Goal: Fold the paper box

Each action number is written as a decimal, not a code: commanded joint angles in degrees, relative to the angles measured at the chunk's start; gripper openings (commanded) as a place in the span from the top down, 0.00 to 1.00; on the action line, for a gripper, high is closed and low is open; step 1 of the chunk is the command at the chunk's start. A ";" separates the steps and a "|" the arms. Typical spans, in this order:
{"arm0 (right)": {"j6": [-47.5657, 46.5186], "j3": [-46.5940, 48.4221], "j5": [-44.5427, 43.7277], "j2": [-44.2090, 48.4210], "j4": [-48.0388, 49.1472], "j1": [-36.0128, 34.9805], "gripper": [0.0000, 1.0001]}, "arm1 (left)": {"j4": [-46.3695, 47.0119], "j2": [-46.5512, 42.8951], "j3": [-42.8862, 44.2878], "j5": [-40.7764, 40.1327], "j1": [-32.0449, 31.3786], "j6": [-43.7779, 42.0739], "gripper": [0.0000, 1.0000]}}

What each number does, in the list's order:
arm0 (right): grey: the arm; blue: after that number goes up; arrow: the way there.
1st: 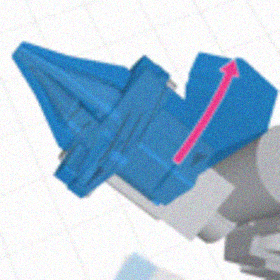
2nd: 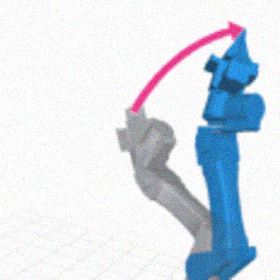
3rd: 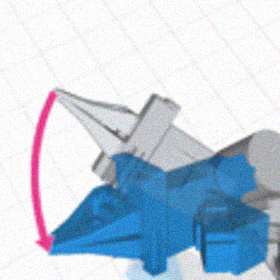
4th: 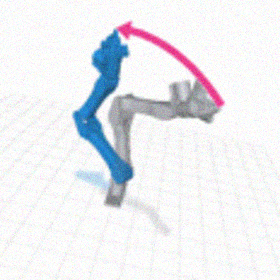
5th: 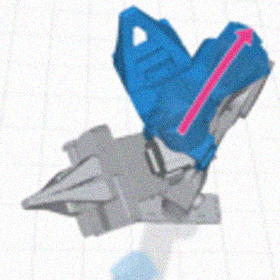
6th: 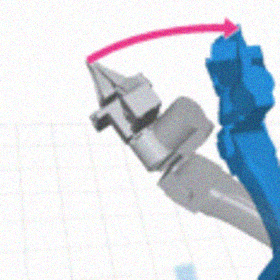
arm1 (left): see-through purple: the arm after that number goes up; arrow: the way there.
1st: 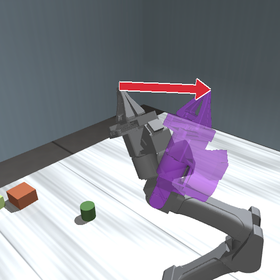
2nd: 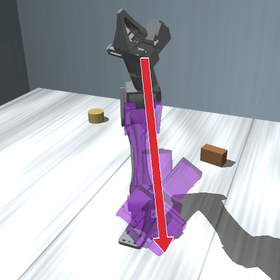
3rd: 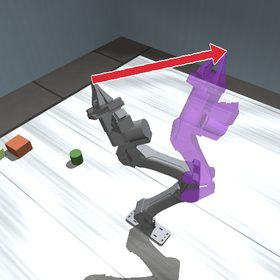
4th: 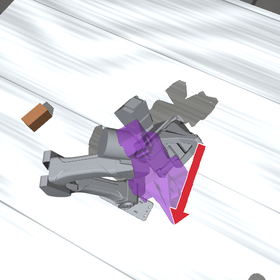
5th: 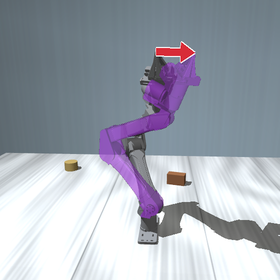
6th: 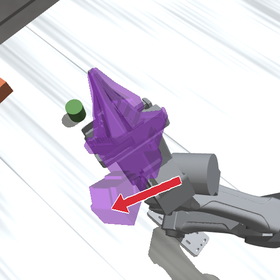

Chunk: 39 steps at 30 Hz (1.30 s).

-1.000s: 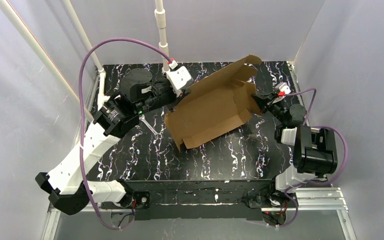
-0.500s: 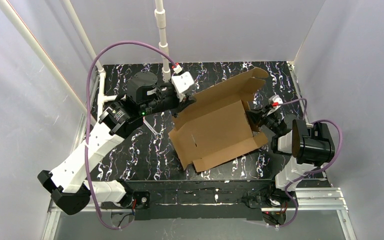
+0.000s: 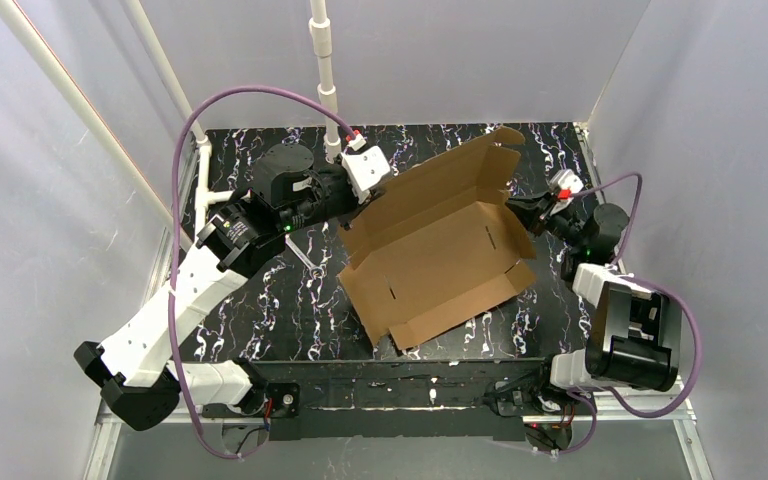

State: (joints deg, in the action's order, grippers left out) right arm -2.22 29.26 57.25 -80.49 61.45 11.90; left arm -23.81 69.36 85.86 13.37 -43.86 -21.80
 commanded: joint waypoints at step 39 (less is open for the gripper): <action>3.39 12.38 -7.11 1.97 1.86 -10.01 0.99 | -3.99 4.16 17.01 -8.35 -0.09 3.02 1.00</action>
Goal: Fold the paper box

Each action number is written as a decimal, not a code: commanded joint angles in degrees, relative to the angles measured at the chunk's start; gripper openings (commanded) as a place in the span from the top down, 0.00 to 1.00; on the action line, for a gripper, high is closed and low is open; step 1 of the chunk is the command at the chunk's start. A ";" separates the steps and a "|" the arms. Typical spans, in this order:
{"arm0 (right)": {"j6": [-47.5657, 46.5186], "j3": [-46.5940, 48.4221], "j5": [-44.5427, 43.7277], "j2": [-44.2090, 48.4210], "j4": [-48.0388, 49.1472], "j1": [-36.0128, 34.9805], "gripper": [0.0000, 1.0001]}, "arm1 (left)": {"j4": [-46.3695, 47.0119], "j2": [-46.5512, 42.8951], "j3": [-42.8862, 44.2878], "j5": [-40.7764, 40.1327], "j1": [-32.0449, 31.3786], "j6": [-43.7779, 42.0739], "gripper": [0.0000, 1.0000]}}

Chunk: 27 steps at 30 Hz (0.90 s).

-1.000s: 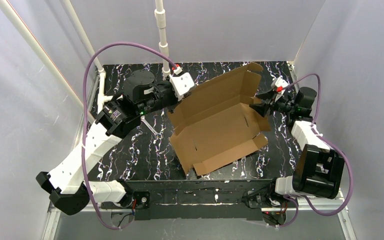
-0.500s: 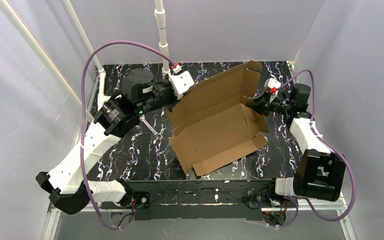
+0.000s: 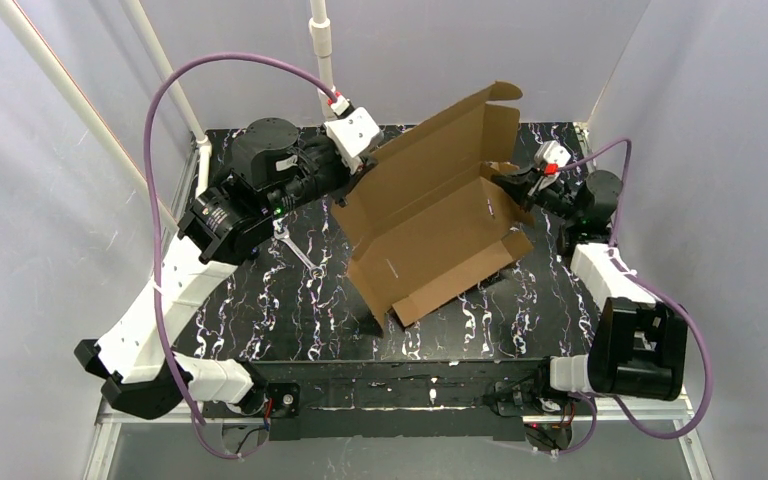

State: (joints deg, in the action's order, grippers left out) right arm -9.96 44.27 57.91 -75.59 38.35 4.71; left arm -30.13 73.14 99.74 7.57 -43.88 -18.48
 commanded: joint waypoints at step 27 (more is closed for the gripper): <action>8.01 -24.48 -24.33 -17.09 57.23 -8.58 0.99 | 5.98 3.89 -4.93 0.33 0.02 8.58 1.00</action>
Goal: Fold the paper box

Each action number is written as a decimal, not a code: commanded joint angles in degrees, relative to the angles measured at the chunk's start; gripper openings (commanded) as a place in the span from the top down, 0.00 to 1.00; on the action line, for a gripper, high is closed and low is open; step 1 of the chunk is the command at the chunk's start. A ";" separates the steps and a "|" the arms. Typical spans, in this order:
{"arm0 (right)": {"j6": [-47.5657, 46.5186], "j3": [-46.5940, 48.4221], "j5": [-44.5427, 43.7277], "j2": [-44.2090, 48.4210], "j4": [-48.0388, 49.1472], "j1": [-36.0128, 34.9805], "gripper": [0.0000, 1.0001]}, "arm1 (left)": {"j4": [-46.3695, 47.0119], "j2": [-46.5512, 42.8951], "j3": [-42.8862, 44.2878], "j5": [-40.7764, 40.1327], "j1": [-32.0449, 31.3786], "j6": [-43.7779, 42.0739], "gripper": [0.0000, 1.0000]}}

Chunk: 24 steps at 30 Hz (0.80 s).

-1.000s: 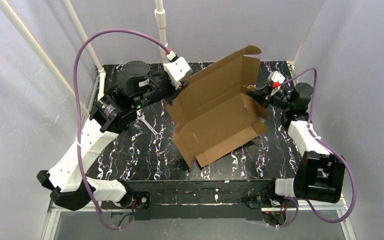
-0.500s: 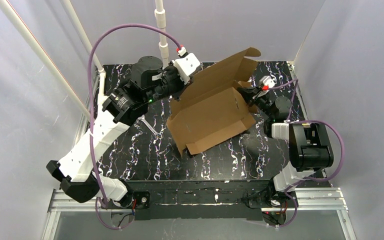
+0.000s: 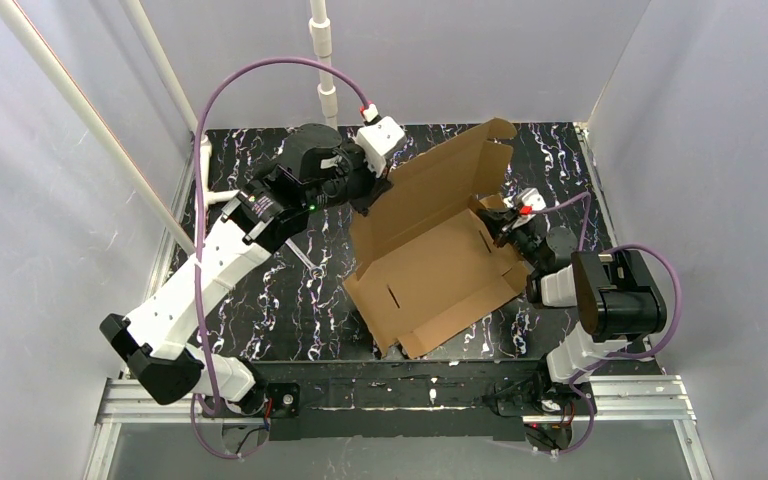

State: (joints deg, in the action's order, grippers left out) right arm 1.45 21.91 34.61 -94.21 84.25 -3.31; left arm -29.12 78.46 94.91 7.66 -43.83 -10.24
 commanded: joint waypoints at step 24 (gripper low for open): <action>-7.39 13.87 -17.76 -4.65 9.22 -13.34 0.99 | 0.60 2.90 15.80 -6.52 0.92 -17.06 1.00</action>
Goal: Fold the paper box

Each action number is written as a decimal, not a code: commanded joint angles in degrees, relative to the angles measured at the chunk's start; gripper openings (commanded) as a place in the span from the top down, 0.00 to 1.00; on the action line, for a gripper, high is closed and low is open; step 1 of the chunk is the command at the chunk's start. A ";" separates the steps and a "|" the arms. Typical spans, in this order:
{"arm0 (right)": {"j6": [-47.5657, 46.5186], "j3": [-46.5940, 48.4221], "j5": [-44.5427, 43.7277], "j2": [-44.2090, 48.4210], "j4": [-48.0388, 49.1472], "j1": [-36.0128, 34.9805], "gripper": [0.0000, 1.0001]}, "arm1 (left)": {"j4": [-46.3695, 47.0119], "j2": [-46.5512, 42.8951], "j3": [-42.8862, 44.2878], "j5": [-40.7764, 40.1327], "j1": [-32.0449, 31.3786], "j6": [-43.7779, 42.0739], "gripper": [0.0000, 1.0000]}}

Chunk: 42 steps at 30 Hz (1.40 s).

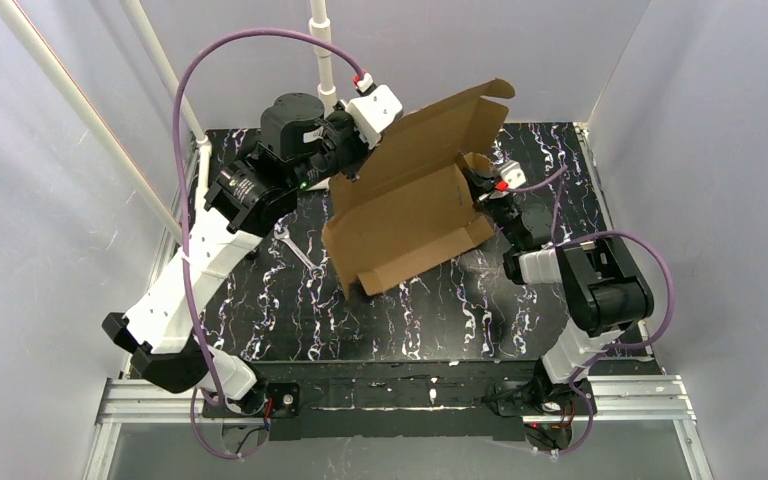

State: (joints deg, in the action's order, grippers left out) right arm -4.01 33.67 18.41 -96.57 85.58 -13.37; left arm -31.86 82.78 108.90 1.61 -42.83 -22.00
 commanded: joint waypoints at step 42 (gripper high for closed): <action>-0.62 8.55 -3.76 -3.65 4.44 -4.12 0.96 | 14.28 -10.49 -10.81 6.08 -0.22 -17.41 1.00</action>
State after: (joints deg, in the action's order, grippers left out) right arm -4.49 40.45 13.19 -98.10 85.62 -16.51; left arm -22.72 74.56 97.97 3.90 -42.70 -36.16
